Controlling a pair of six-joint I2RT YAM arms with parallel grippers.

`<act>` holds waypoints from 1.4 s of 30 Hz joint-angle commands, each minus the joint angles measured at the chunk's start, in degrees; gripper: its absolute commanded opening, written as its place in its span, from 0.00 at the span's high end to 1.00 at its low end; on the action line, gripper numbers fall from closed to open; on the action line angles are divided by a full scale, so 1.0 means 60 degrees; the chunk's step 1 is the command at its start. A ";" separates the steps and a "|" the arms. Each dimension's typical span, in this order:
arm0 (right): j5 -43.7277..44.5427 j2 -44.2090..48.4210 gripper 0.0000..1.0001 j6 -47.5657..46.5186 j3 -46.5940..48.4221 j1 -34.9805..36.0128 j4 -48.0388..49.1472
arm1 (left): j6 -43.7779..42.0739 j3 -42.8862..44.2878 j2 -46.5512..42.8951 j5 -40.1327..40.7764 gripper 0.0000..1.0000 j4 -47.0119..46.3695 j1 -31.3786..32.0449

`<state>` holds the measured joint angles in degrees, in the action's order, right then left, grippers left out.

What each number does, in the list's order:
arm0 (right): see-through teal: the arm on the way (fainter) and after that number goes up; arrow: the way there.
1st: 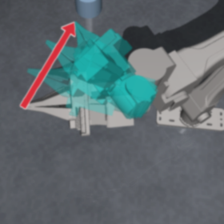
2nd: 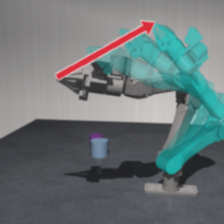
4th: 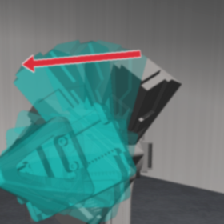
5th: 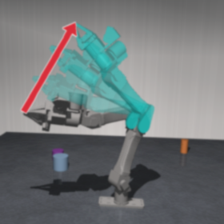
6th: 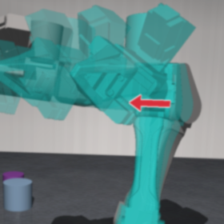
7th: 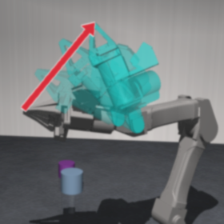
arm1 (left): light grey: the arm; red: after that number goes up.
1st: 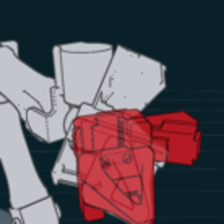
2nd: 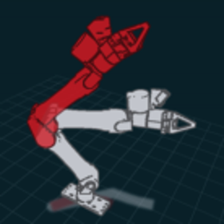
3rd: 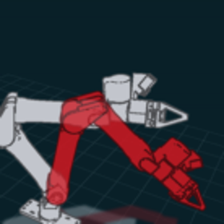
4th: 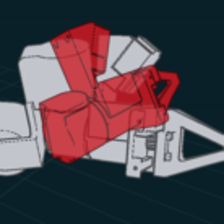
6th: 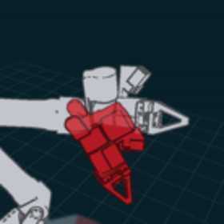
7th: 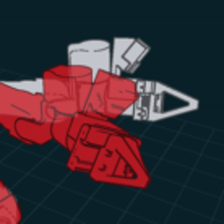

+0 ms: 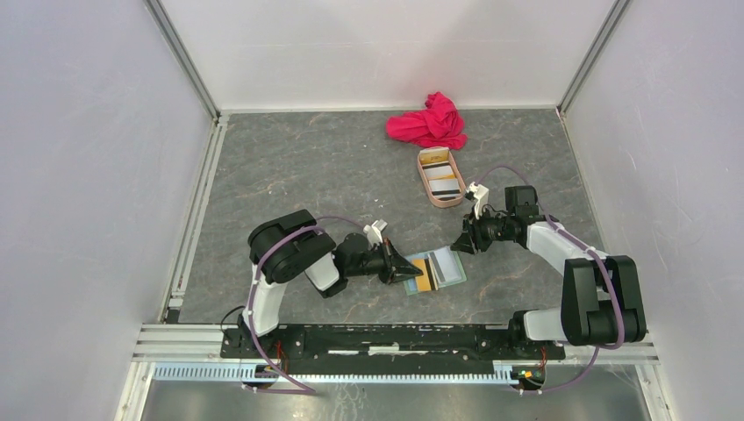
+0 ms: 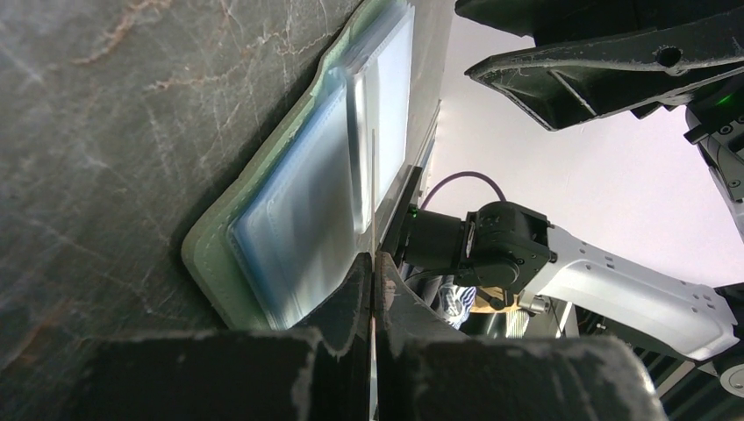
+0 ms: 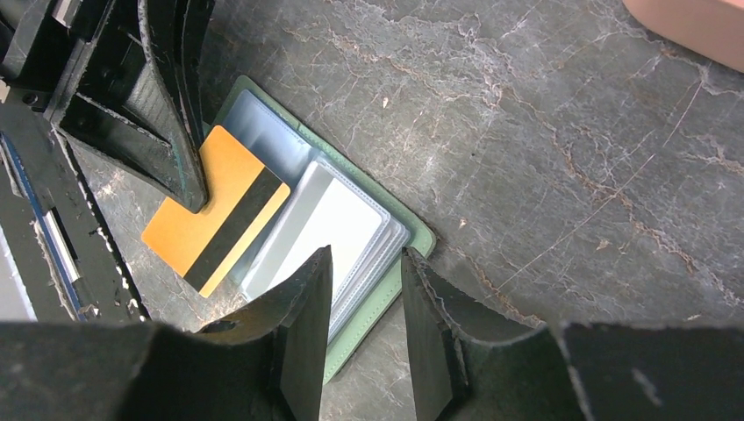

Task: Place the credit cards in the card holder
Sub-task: Insert the credit card into the card holder.

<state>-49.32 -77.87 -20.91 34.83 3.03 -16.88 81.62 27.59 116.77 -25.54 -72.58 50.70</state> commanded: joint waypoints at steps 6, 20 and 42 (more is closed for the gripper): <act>0.0072 -0.0081 0.59 -0.0147 0.0406 0.0105 0.0064 | 0.0186 0.0425 0.0160 -0.0237 0.98 0.0221 -0.0042; 0.0134 -0.0094 0.59 -0.0148 0.0421 0.0141 0.0044 | -0.0455 0.0405 -0.0569 0.0052 0.98 0.1768 -0.0103; 0.0196 -0.0126 0.59 -0.0163 0.0435 0.0211 0.0000 | -0.0632 0.0892 -0.0295 0.0023 0.98 0.2028 -0.0100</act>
<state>-48.75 -78.46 -20.93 35.42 4.03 -17.30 80.71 31.68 114.02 -25.67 -60.93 50.33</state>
